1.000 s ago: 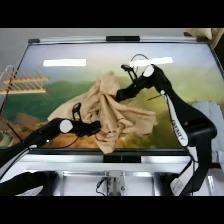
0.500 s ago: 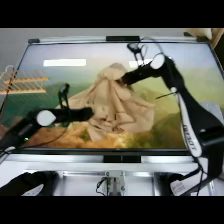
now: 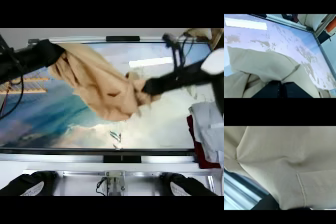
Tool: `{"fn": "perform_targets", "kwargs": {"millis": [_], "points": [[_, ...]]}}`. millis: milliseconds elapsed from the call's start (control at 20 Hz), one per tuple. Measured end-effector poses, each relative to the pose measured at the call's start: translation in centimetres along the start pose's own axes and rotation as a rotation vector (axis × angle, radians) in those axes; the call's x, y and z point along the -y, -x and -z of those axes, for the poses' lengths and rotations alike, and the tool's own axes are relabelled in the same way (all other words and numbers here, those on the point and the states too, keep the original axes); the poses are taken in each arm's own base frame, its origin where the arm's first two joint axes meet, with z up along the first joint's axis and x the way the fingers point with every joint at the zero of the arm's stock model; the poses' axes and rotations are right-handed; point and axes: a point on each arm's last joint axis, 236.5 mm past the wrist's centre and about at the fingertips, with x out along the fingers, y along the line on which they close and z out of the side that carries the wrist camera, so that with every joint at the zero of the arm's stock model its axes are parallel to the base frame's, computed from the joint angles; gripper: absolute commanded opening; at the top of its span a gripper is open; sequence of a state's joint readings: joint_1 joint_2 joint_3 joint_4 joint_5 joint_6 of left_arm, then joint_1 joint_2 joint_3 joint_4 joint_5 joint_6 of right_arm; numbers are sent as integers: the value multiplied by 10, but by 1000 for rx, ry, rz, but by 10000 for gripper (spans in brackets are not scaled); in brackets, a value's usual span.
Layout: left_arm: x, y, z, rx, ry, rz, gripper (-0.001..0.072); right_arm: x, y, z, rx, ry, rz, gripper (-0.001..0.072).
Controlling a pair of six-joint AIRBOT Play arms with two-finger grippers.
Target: Fold the shirts.
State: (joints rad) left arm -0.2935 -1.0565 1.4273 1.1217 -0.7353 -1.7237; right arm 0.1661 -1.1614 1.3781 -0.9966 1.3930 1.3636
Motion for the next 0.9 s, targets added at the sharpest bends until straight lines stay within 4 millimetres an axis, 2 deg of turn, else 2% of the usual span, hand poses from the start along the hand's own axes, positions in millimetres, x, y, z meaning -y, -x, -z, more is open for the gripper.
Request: {"fn": "perform_targets", "kwargs": {"millis": [100, 250, 300, 350, 500, 600, 700, 800, 900], "points": [[-9, -10, 15, -79, -31, -23, 56, -26, -20, 48, -21, -87, -45, 82], [-36, -28, 73, -318, -70, -76, 56, -50, -49, 106, -38, -208, -90, 89], [-49, -33, 97, -411, -75, -96, 56, -56, -59, 121, -52, -228, -98, 307], [-60, -36, 118, -486, -74, -113, 56, -59, -68, 132, -59, -238, -99, 636], [-87, -36, 170, -659, -61, -155, 55, -63, -85, 153, -101, -239, -87, 651], [-98, -25, 194, -743, -67, -183, 55, -67, -80, 153, -114, -199, -75, 652], [-118, -4, 213, -818, -109, -255, 55, -75, -58, 134, -93, -139, -69, 652], [-137, 24, 231, -872, -121, -342, 55, -78, -20, 88, 17, -91, -54, 651], [-144, 49, 255, -906, -113, -382, 55, -72, 17, 34, 158, -71, -25, 651]]}}
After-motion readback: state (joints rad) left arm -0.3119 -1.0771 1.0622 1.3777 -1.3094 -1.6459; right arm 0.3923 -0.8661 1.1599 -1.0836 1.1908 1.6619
